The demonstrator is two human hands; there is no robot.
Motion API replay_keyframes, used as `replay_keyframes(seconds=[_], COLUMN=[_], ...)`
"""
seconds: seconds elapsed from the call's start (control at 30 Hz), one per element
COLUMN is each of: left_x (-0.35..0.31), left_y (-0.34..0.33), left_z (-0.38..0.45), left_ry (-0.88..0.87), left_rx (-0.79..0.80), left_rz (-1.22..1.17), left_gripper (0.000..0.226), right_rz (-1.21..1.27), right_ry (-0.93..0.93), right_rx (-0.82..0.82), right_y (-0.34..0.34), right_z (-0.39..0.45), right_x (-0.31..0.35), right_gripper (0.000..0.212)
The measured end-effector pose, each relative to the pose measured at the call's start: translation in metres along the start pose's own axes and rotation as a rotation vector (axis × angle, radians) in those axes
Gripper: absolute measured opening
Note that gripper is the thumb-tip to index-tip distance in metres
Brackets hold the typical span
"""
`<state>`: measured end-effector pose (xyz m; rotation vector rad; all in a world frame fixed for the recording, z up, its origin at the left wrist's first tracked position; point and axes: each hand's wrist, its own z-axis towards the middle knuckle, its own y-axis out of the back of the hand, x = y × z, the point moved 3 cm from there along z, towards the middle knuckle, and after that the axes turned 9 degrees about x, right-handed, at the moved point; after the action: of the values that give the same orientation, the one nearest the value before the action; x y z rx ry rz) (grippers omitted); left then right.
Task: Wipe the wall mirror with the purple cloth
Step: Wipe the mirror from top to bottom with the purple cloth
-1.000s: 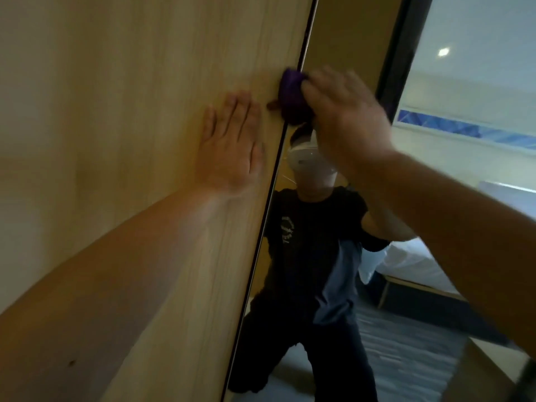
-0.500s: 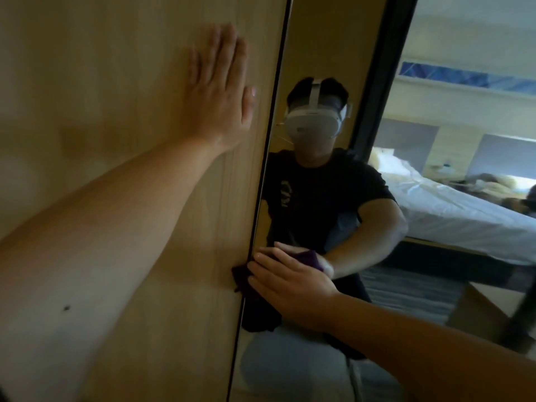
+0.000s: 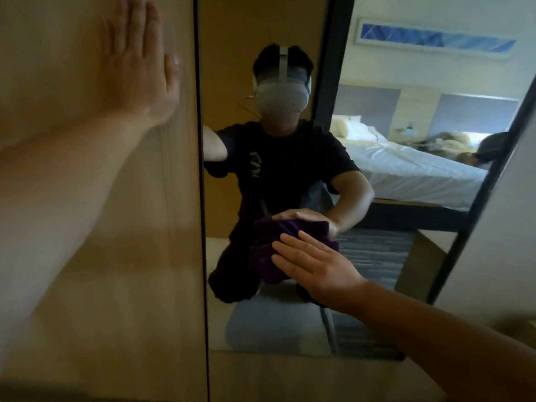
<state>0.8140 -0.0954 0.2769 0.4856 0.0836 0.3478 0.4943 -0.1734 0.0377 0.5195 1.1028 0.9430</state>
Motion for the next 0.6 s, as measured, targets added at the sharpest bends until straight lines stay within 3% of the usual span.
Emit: replay_keyframes(seconds=[0.17,0.4,0.6], left_x=[-0.029,-0.153,-0.178], left_y=[-0.008,-0.108,-0.153], left_z=[-0.037,-0.258,-0.273], left_ry=[0.096,-0.377,-0.335], left_rx=[0.018,0.207,0.026], left_rz=[-0.162,-0.112,-0.071], left_gripper=[0.069,0.069,0.068], right_rz=[0.070,0.089,0.035], right_ry=[-0.124,-0.223,-0.265], right_rx=[-0.050,-0.101,-0.077], right_y=[0.001,-0.022,-0.033], right_z=[-0.042,-0.129,-0.186], right_x=[-0.011,-0.017,-0.035], right_gripper=[0.052,0.051,0.050])
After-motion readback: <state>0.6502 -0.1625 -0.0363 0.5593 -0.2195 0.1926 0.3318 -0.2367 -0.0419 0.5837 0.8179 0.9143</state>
